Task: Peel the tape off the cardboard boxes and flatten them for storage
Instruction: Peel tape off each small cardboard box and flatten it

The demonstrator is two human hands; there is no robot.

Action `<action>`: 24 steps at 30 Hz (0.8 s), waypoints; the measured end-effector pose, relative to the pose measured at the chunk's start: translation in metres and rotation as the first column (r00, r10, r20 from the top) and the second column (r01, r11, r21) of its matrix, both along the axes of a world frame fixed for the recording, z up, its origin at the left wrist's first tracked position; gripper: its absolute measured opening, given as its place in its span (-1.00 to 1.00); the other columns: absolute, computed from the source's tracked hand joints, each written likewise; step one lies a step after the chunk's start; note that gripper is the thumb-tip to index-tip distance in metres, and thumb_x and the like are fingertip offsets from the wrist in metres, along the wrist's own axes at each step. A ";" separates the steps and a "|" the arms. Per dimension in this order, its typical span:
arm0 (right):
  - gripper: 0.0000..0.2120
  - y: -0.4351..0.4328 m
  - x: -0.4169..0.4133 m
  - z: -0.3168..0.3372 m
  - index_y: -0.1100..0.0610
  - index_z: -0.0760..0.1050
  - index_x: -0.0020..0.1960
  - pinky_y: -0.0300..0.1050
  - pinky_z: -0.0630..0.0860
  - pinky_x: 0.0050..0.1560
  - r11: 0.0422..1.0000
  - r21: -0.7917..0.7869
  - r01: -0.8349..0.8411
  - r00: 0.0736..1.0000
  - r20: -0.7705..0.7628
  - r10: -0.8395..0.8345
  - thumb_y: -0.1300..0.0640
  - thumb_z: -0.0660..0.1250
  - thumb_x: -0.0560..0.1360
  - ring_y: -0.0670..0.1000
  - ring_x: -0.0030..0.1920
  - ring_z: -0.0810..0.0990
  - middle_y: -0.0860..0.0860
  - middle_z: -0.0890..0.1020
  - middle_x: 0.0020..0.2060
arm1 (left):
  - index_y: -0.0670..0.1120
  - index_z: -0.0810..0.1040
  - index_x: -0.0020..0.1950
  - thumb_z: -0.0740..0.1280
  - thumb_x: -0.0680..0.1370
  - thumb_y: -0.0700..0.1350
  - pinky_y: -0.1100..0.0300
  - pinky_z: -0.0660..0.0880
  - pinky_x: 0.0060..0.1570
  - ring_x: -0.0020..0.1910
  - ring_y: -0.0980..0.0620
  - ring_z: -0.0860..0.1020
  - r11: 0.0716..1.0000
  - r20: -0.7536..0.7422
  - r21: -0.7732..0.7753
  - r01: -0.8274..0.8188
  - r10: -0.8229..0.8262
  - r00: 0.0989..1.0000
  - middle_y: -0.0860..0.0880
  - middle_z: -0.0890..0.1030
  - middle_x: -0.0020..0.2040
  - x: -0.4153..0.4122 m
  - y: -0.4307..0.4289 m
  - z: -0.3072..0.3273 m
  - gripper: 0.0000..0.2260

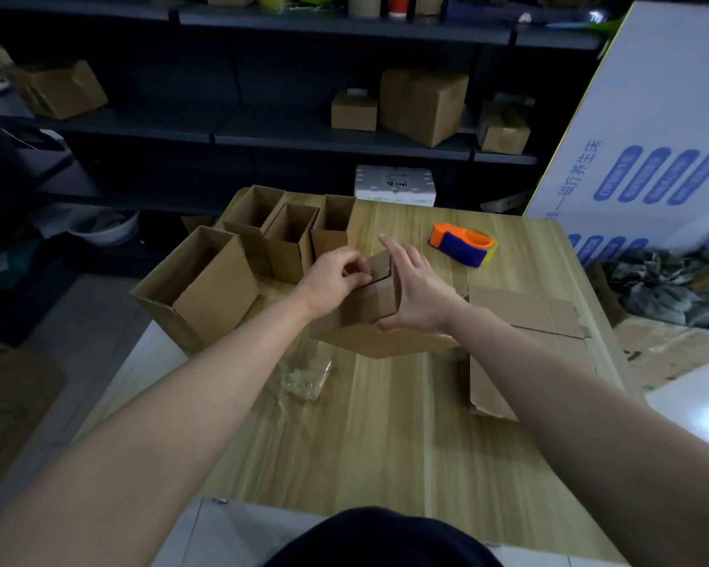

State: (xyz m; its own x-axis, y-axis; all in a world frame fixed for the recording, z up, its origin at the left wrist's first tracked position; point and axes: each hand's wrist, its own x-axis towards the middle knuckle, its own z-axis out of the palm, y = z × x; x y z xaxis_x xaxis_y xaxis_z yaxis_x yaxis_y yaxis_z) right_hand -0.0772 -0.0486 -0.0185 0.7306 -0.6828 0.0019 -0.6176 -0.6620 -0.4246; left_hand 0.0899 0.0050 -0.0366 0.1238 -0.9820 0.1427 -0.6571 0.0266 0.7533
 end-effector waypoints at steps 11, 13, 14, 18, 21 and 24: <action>0.21 -0.001 0.002 -0.001 -0.10 -0.23 0.54 0.13 0.37 0.34 0.999 0.026 -0.023 1.000 -0.003 0.023 -0.02 0.58 0.21 0.14 0.44 0.16 0.04 0.14 0.44 | -0.11 0.44 -0.05 0.19 0.61 -0.19 0.19 0.38 -0.07 -0.09 0.04 0.44 0.997 0.189 0.069 -0.017 0.004 0.982 -0.02 0.45 -0.03 -0.010 -0.002 0.008 -0.93; 0.23 -0.003 0.002 -0.002 -0.10 -0.24 0.54 0.13 0.35 0.35 0.999 0.048 -0.007 1.000 0.006 0.007 -0.03 0.59 0.20 0.13 0.44 0.17 0.04 0.15 0.44 | -0.08 0.40 -0.06 0.18 0.61 -0.21 0.21 0.35 -0.08 -0.11 0.06 0.42 0.995 0.235 0.101 0.002 -0.026 0.972 -0.02 0.43 0.01 -0.011 -0.003 0.008 -0.92; 0.24 -0.004 0.001 -0.002 -0.10 -0.25 0.54 0.12 0.34 0.36 0.998 0.064 0.009 1.000 0.014 -0.010 -0.03 0.59 0.20 0.13 0.45 0.17 0.04 0.16 0.44 | -0.06 0.39 -0.05 0.17 0.61 -0.22 0.22 0.36 -0.08 -0.11 0.07 0.42 0.994 0.254 0.108 0.015 -0.043 0.966 0.00 0.41 0.02 -0.012 -0.003 0.009 -0.92; 0.27 -0.008 -0.003 -0.003 -0.11 -0.32 0.53 0.11 0.31 0.39 0.996 0.083 0.044 0.999 -0.016 -0.043 -0.04 0.59 0.20 0.13 0.47 0.13 0.05 0.16 0.46 | -0.12 0.46 0.03 0.21 0.61 -0.17 0.15 0.44 0.04 -0.02 0.04 0.46 0.999 0.224 0.021 0.038 -0.041 0.974 0.03 0.43 -0.02 -0.014 -0.003 0.008 -0.93; 0.29 -0.008 -0.003 -0.004 -0.09 -0.35 0.52 0.15 0.26 0.42 0.992 0.106 0.073 0.997 -0.036 -0.070 -0.07 0.59 0.20 0.16 0.49 0.11 0.06 0.15 0.48 | -0.14 0.51 0.11 0.26 0.59 -0.11 0.18 0.45 0.08 0.04 0.02 0.50 0.999 0.119 0.017 0.030 -0.032 0.992 0.03 0.47 0.01 -0.017 -0.004 0.005 -0.85; 0.30 -0.007 -0.001 -0.002 -0.06 -0.40 0.51 0.18 0.19 0.45 0.988 0.122 0.092 0.996 -0.027 -0.089 -0.07 0.58 0.21 0.20 0.49 0.08 0.08 0.15 0.49 | -0.08 0.42 0.30 0.34 0.52 0.08 0.19 0.45 0.15 0.14 0.05 0.49 0.998 -0.093 0.063 0.017 -0.011 0.996 0.01 0.50 0.16 -0.023 -0.003 0.007 -0.58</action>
